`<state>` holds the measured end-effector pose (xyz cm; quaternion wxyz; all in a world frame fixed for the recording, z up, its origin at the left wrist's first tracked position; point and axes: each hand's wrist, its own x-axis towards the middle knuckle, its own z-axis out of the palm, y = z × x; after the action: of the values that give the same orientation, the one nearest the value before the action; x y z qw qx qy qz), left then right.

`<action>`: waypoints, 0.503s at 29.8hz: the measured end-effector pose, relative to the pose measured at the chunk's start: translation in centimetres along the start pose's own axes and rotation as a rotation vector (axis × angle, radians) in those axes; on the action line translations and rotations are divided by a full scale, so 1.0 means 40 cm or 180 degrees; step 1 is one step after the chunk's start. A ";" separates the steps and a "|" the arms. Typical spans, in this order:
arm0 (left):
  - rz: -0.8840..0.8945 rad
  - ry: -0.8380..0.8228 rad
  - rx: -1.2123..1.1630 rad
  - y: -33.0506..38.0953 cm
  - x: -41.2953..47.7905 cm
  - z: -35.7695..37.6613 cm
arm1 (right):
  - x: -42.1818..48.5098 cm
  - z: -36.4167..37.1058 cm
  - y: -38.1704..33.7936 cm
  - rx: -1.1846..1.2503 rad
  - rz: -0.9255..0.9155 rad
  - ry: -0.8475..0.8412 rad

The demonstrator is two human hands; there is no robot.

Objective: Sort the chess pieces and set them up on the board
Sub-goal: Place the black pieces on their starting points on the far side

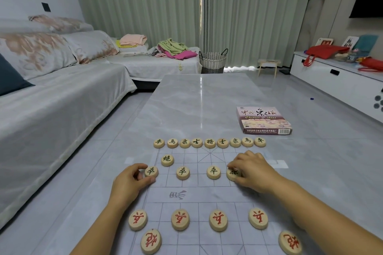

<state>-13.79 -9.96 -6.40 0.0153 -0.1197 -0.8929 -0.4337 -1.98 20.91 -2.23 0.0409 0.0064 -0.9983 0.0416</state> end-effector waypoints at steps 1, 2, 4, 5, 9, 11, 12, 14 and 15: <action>-0.0003 -0.0003 -0.0006 0.000 0.001 0.000 | 0.002 0.003 -0.001 -0.0024 0.0100 0.0066; 0.0001 -0.0011 -0.0002 0.000 0.002 0.000 | 0.002 0.005 0.001 -0.0044 0.0199 0.0113; 0.0003 -0.0018 0.0004 -0.001 0.001 0.001 | -0.002 0.009 0.010 -0.0060 0.0375 0.0153; 0.0007 -0.0015 0.0009 -0.001 0.001 0.001 | -0.006 0.010 0.015 -0.0054 0.0453 0.0166; 0.0004 -0.0003 0.0022 0.000 0.000 0.000 | -0.043 0.008 0.042 -0.0088 0.0660 0.0270; 0.0002 0.0005 0.0038 -0.001 0.000 -0.001 | -0.069 0.004 0.058 -0.0182 0.0763 0.0326; 0.0008 0.0006 0.0049 -0.002 0.000 -0.001 | -0.081 0.002 0.066 -0.0251 0.0826 0.0335; 0.0015 0.0006 0.0066 -0.004 -0.001 -0.001 | -0.100 -0.003 0.079 -0.0358 0.0978 0.0333; 0.0016 0.0009 0.0078 -0.003 -0.001 -0.001 | -0.105 -0.005 0.084 -0.0370 0.1057 0.0331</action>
<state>-13.79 -10.07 -6.48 0.0190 -0.1211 -0.8978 -0.4229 2.18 24.31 -2.66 0.0854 -0.1630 -0.9829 -0.0097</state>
